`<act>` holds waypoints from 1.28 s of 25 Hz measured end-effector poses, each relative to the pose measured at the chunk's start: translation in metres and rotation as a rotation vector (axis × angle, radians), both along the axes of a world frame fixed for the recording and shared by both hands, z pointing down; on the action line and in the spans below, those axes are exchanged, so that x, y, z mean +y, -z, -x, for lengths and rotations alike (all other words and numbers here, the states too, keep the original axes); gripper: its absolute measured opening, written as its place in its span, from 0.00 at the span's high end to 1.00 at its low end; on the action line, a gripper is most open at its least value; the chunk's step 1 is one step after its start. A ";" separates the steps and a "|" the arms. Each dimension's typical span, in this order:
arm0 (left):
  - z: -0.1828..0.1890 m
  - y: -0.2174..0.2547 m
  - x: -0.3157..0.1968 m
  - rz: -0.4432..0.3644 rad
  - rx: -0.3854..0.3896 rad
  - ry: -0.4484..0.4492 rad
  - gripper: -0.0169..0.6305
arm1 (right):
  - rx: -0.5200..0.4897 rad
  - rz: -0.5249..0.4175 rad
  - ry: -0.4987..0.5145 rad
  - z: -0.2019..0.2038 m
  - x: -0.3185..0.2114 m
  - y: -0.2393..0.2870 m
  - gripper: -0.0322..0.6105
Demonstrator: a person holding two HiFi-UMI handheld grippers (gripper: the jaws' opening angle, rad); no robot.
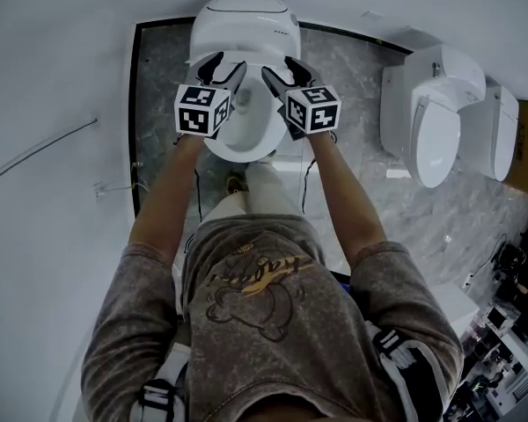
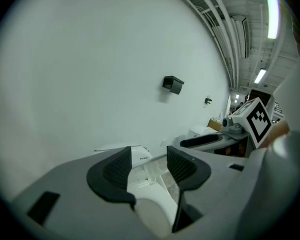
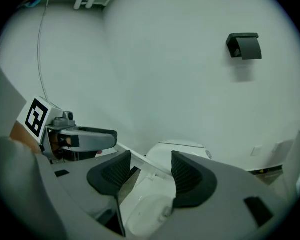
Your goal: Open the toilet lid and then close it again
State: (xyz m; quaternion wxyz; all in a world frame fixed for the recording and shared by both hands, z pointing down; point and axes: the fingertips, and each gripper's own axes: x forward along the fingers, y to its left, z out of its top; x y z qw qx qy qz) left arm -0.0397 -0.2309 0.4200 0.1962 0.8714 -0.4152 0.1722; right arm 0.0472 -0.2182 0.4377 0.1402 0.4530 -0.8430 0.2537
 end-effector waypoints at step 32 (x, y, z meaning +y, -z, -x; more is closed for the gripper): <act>0.033 -0.224 0.245 0.232 -0.117 0.071 0.65 | 0.005 0.190 0.122 0.032 0.233 -0.203 0.56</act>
